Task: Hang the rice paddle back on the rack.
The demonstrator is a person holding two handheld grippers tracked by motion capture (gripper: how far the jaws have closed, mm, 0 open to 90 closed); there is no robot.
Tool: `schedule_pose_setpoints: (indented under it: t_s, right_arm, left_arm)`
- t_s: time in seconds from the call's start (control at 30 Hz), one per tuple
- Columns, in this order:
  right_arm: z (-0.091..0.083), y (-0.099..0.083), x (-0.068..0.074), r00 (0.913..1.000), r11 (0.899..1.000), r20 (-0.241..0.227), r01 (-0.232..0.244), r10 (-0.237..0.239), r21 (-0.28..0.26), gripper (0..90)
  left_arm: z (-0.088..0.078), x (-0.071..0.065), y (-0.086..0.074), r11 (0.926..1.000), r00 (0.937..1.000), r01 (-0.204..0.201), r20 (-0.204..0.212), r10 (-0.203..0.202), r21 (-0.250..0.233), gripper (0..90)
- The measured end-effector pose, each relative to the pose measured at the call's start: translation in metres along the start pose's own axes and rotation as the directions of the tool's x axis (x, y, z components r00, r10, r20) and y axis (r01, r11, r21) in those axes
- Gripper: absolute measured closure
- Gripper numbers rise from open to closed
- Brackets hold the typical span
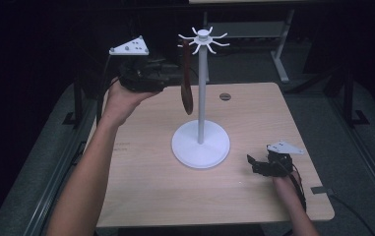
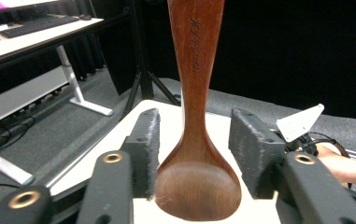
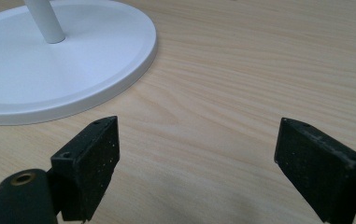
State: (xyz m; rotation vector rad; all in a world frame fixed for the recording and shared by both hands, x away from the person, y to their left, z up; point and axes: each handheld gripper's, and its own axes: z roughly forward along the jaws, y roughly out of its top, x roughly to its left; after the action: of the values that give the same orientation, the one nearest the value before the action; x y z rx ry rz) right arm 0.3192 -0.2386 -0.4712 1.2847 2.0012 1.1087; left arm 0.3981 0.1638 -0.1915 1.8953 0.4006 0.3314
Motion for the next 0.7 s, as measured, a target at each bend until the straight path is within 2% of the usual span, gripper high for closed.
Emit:
schedule_pose_setpoints:
  t_s: [0.13, 0.23, 0.4, 0.53, 0.6, 0.63, 0.7]
  right_arm:
    - [0.001, 0.000, 0.000, 1.0000, 1.000, -0.001, -0.001, 0.001, 0.002, 13.7]
    - [0.001, 0.000, -0.001, 1.0000, 1.000, -0.003, -0.004, 0.004, -0.005, 13.6]
    - [0.001, 0.000, -0.001, 1.0000, 1.000, -0.006, -0.001, 0.001, -0.012, 13.7]
    - [0.001, 0.000, -0.001, 1.0000, 1.000, -0.007, -0.004, 0.004, -0.018, 13.7]
    - [0.001, 0.001, -0.001, 1.0000, 1.000, -0.006, -0.008, 0.008, -0.019, 13.7]
    - [0.001, 0.001, 0.000, 0.9998, 1.000, -0.008, -0.016, 0.016, -0.015, 13.6]
    - [0.002, 0.002, 0.000, 0.9999, 1.000, -0.006, -0.010, 0.010, -0.018, 13.7]
  left_arm:
    - [-0.003, -0.002, -0.003, 0.9997, 0.9999, -0.001, -0.015, 0.002, 0.022, 42.1]
    - [-0.009, -0.004, -0.010, 0.9991, 0.9991, 0.002, -0.042, 0.000, 0.042, 38.2]
    - [-0.016, -0.006, -0.017, 0.9981, 0.9978, 0.021, -0.064, -0.017, 0.058, 34.0]
    - [-0.023, -0.008, -0.027, 0.9983, 0.9960, 0.031, -0.085, -0.027, 0.050, 29.1]
    - [-0.029, -0.010, -0.035, 0.9973, 0.9931, 0.036, -0.113, -0.028, 0.065, 27.1]
    - [-0.029, -0.010, -0.035, 0.9973, 0.9931, 0.036, -0.113, -0.028, 0.065, 26.4]
    - [-0.035, -0.012, -0.045, 0.9962, 0.9912, 0.038, -0.130, -0.027, 0.078, 25.2]
